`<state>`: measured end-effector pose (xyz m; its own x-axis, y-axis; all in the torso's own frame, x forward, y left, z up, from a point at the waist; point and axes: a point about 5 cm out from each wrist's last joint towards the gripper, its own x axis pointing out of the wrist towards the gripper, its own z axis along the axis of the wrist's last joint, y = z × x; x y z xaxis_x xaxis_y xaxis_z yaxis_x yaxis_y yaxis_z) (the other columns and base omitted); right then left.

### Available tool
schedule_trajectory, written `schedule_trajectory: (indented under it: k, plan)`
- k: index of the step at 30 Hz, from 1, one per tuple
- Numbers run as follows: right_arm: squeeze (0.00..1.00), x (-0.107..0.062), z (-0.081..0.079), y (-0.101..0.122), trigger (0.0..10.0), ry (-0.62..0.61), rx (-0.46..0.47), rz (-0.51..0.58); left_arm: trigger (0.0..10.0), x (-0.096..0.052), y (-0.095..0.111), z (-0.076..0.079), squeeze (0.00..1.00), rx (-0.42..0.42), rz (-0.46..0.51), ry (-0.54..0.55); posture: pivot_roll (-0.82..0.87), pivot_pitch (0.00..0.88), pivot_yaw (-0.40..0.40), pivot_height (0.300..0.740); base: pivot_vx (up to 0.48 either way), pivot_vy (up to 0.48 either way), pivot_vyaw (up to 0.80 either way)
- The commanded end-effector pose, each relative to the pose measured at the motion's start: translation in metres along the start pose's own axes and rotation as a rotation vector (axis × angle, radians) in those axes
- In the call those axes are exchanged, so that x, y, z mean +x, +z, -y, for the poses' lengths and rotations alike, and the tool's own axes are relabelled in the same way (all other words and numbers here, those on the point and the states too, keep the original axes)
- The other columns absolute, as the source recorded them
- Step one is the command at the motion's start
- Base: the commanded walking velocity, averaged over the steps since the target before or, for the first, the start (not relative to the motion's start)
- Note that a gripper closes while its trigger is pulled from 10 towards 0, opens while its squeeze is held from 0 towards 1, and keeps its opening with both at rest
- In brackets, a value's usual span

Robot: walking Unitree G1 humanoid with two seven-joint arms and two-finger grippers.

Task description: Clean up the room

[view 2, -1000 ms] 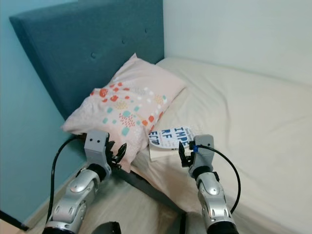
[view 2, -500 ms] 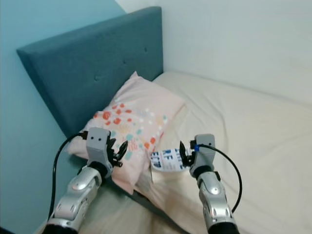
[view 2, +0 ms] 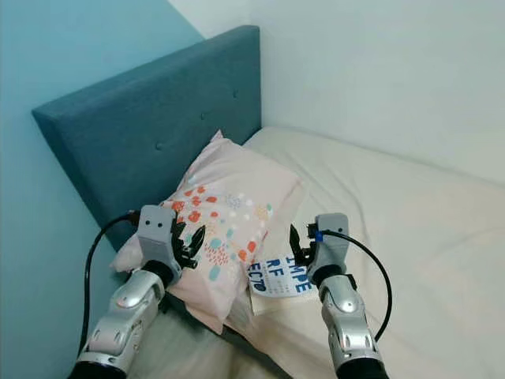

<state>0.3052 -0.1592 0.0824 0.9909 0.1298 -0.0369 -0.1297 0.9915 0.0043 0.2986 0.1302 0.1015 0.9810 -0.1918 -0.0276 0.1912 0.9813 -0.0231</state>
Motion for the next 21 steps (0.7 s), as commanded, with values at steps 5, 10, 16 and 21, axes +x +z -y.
schedule_trajectory:
  k: [5,10,16,21]
  plan:
    - [0.0,-0.0015,-0.0001,-0.0072,10.0,-0.004,-0.014,-0.038,10.0,0.0007,-0.0027,0.0039,0.0,-0.014,-0.007,0.0,-0.01,0.0,-0.029,0.74,0.0,0.0,0.0]
    - [0.0,-0.0013,0.0004,-0.0066,10.0,-0.008,-0.016,-0.036,10.0,0.0004,-0.0028,0.0041,0.0,-0.014,-0.006,-0.004,-0.01,0.0,-0.031,0.74,0.0,0.0,0.0]
    - [0.0,-0.0001,0.0005,-0.0043,10.0,-0.007,-0.008,-0.026,10.0,0.0007,-0.0012,0.0014,0.0,-0.013,0.006,0.011,-0.01,0.0,-0.034,0.74,0.0,0.0,0.0]
    - [0.0,0.0016,0.0023,-0.0033,10.0,-0.021,-0.011,-0.028,10.0,0.0019,-0.0007,-0.0006,0.0,-0.01,0.011,0.028,-0.01,0.0,-0.033,0.74,0.0,0.0,0.0]
